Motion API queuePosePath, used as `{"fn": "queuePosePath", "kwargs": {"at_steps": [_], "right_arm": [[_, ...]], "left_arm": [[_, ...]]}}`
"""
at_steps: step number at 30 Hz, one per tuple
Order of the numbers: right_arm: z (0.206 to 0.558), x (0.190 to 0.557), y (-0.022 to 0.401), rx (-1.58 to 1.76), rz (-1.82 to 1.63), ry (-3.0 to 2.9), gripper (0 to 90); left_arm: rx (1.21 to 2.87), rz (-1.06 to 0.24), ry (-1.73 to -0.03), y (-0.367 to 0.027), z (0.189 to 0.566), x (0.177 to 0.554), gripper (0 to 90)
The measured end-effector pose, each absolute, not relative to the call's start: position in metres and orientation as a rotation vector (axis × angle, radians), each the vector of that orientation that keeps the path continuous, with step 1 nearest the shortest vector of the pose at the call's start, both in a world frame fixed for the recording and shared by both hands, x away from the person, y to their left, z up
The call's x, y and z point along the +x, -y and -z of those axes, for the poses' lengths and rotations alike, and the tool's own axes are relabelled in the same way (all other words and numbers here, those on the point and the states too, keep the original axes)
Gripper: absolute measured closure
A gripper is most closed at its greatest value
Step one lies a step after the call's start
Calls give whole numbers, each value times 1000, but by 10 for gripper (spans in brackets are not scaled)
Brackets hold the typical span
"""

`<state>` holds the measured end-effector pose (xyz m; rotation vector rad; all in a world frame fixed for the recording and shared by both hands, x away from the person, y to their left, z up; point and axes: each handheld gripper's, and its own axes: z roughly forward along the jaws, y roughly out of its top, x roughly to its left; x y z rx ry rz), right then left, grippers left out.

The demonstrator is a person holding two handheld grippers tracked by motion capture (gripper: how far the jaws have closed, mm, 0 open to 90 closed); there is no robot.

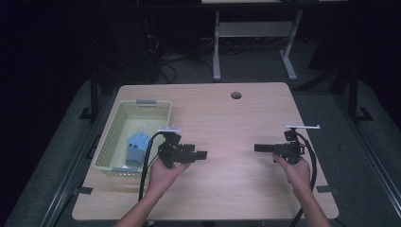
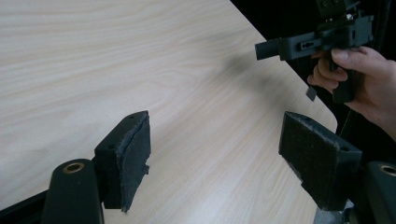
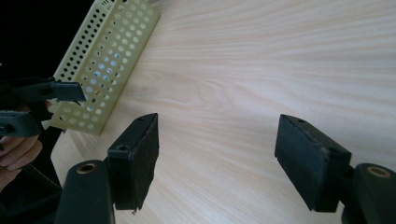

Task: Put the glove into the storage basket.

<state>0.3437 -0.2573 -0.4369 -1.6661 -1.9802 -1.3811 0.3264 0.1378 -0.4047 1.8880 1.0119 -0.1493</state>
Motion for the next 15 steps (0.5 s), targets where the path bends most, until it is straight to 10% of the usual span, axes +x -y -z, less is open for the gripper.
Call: {"fn": "queuePosePath", "kwargs": {"at_steps": [15], "right_arm": [[454,320,281,-1710,1394,1936,294]], "left_arm": [[1930,131,-940,-126,414,301,248]]}}
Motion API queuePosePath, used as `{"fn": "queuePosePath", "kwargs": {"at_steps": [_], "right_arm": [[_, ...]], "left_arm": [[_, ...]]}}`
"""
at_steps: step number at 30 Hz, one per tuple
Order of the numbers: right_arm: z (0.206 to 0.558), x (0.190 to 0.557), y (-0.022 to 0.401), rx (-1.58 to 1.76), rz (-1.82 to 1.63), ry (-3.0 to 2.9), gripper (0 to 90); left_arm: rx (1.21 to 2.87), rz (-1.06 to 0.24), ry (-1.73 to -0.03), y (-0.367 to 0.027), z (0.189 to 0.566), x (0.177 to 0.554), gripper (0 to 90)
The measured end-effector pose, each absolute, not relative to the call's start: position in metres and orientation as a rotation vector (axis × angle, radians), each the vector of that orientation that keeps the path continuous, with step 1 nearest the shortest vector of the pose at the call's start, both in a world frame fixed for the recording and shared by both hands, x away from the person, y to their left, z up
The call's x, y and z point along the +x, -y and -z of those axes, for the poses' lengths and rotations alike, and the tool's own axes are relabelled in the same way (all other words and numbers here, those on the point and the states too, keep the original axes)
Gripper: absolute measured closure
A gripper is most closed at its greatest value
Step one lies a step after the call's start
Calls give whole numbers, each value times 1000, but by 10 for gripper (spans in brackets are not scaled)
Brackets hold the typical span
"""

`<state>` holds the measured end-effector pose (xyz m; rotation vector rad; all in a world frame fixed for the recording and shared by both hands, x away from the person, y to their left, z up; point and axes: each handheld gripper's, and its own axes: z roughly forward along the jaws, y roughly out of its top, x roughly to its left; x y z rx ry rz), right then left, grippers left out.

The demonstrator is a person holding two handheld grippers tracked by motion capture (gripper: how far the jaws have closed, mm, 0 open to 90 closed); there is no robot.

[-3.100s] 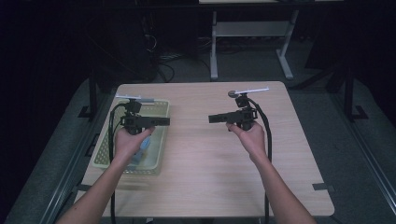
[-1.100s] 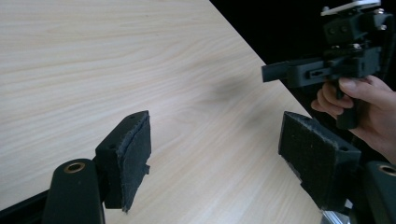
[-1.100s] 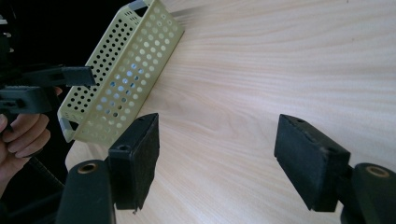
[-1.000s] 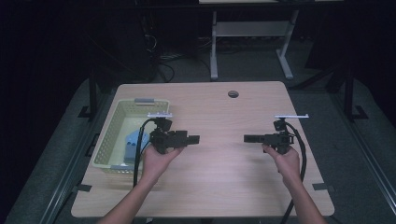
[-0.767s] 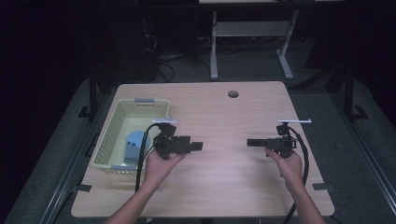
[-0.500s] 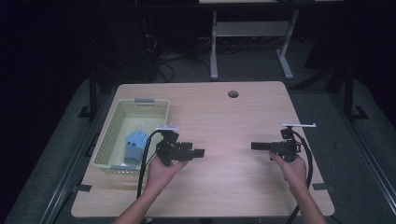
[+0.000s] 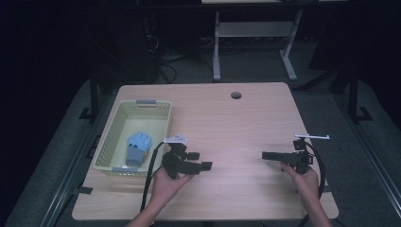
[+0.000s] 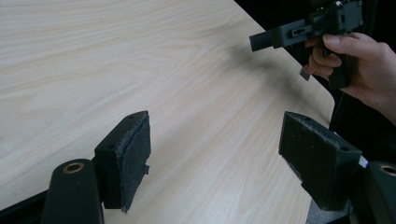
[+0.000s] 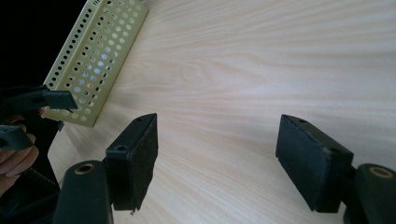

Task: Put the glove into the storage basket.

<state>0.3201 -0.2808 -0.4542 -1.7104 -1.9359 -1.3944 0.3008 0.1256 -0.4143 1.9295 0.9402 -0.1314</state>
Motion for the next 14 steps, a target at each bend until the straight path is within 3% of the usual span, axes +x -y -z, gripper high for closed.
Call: {"fn": "queuePosePath", "kwargs": {"at_steps": [14], "right_arm": [[468,278,283,-1678,1465,1953,261]], "left_arm": [[1908,188,-838,-124,435,262,248]]}}
